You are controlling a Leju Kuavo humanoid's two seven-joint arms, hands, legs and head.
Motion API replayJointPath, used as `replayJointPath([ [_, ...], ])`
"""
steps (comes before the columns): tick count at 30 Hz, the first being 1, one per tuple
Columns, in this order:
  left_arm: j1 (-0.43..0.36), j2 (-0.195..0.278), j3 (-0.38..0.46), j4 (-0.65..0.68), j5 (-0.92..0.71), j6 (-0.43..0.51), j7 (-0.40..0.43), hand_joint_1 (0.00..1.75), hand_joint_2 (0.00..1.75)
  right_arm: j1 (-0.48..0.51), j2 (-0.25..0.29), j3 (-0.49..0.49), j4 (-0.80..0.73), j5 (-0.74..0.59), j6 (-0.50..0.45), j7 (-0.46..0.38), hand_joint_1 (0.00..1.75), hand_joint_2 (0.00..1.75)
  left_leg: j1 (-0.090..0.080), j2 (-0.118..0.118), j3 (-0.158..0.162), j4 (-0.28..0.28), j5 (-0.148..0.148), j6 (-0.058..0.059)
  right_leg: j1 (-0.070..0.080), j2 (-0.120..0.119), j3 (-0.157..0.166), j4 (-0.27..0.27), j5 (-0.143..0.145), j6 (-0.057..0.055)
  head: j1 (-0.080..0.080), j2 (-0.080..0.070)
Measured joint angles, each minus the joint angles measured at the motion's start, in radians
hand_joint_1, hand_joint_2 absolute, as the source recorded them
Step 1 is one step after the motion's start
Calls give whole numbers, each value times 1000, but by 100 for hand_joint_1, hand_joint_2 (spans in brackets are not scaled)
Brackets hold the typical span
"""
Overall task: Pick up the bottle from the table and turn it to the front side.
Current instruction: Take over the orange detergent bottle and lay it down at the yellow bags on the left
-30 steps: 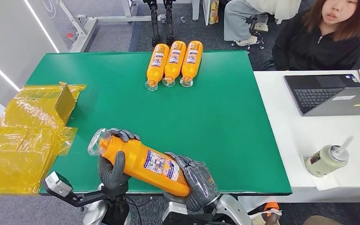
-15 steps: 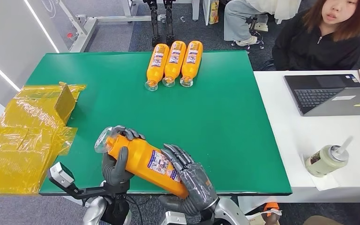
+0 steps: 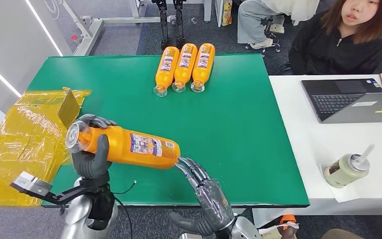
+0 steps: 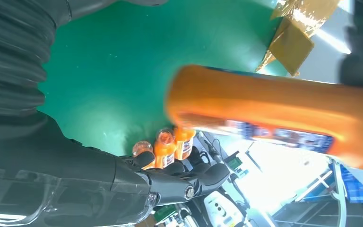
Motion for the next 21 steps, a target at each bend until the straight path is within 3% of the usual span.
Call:
replayJointPath([
  [3, -17, 16, 23, -49, -124, 87, -17, 149, 175, 5, -10, 1, 0, -5, -8, 0, 0, 175, 0, 0, 0, 0, 0, 0, 0, 0, 0, 0, 0, 0, 0, 0],
  [8, -35, 59, 29, -117, -496, 346, -8, 158, 175, 16, -23, 2, 0, -21, -22, 2, 0, 175, 0, 0, 0, 0, 0, 0, 0, 0, 0, 0, 0, 0, 0, 0],
  [15, -53, 156, -9, -109, -1064, 516, 184, 173, 175, 19, -48, 3, 0, -67, -35, -7, 0, 175, 0, 1, 0, 0, 0, 0, 0, 1, 0, 0, 0, 0, 0, 0],
  [21, -109, 227, -76, 55, -1374, 566, 361, 174, 175, 25, -70, 3, -3, -92, -42, -12, 0, 175, 0, 1, 1, 0, 0, 0, 0, 1, 0, 0, 0, 0, 0, 0],
])
